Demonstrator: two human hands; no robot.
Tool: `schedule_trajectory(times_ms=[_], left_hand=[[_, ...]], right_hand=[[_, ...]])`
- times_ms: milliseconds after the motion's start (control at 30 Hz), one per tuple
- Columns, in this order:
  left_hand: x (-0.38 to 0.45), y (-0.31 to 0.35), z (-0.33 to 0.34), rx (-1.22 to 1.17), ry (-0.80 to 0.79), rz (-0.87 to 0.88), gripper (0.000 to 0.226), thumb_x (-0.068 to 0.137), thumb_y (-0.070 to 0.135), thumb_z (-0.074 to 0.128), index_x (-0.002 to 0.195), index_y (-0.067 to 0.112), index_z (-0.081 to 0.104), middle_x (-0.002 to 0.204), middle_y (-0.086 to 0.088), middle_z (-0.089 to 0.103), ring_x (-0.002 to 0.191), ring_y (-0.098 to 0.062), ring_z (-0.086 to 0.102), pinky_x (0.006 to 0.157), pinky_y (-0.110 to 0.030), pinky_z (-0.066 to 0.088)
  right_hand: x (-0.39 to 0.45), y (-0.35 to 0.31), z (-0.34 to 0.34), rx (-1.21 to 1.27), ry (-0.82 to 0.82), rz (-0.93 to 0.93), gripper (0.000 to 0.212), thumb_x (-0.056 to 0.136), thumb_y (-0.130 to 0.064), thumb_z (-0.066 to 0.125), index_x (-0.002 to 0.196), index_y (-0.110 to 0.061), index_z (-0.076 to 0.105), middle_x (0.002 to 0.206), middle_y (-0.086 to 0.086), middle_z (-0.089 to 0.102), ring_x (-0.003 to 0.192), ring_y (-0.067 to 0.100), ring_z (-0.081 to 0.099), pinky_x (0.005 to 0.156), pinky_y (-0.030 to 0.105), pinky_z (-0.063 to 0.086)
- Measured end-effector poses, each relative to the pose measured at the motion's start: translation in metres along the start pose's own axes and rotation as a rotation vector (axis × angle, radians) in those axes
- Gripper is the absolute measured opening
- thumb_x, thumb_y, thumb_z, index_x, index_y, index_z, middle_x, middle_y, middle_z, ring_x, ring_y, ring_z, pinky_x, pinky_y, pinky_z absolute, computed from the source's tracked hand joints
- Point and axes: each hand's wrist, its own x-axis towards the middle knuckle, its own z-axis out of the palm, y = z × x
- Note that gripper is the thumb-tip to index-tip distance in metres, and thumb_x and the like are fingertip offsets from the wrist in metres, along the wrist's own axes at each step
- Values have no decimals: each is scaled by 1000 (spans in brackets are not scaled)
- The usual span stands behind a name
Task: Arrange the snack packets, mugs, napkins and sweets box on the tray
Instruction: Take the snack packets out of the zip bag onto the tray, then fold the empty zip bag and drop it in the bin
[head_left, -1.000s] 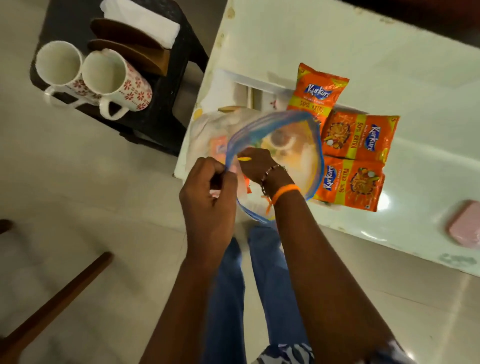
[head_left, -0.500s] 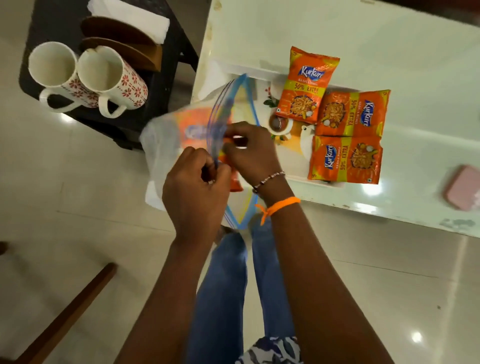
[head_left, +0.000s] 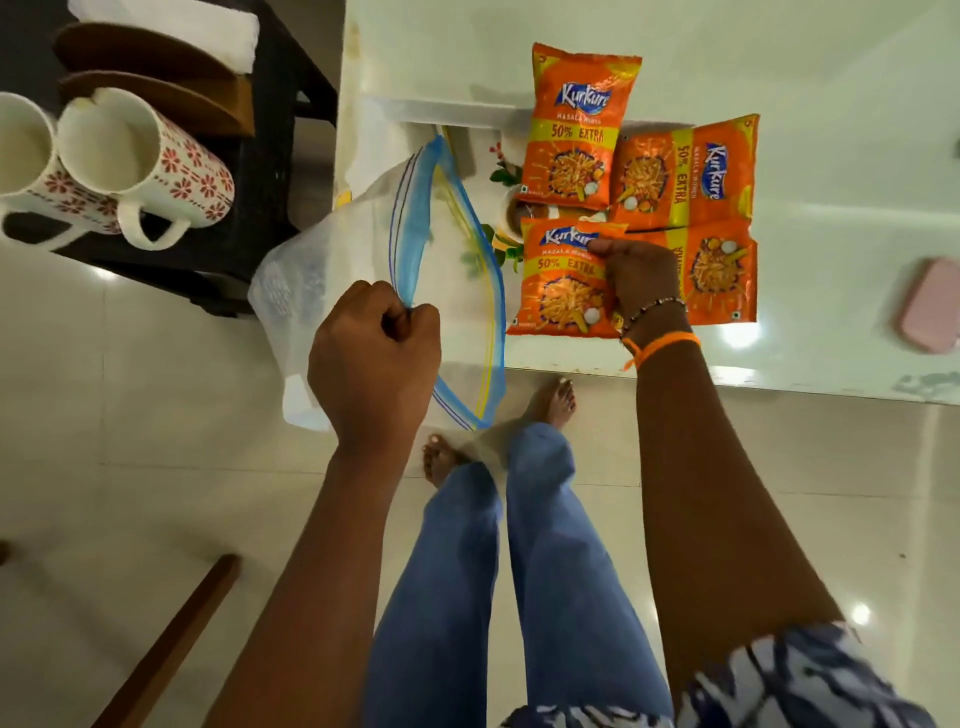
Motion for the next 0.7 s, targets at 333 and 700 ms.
schedule_trajectory(times_ms=[333, 700], left_hand=[[1, 9, 1, -207, -85, -97, 17, 83, 16, 60, 67, 14, 54, 58, 12, 51, 54, -8, 52, 59, -24, 44], [1, 21, 8, -662, -605, -378, 21, 90, 14, 53, 73, 19, 64, 71, 6, 70, 71, -8, 67, 75, -23, 52]], right_hand=[[-44, 37, -2, -288, 103, -298, 36, 78, 10, 51, 110, -3, 61, 122, 17, 60, 112, 28, 55, 86, 27, 46], [-121, 72, 71, 292, -296, 29, 27, 86, -7, 58, 113, -1, 56, 82, -5, 64, 79, 9, 59, 72, 13, 48]])
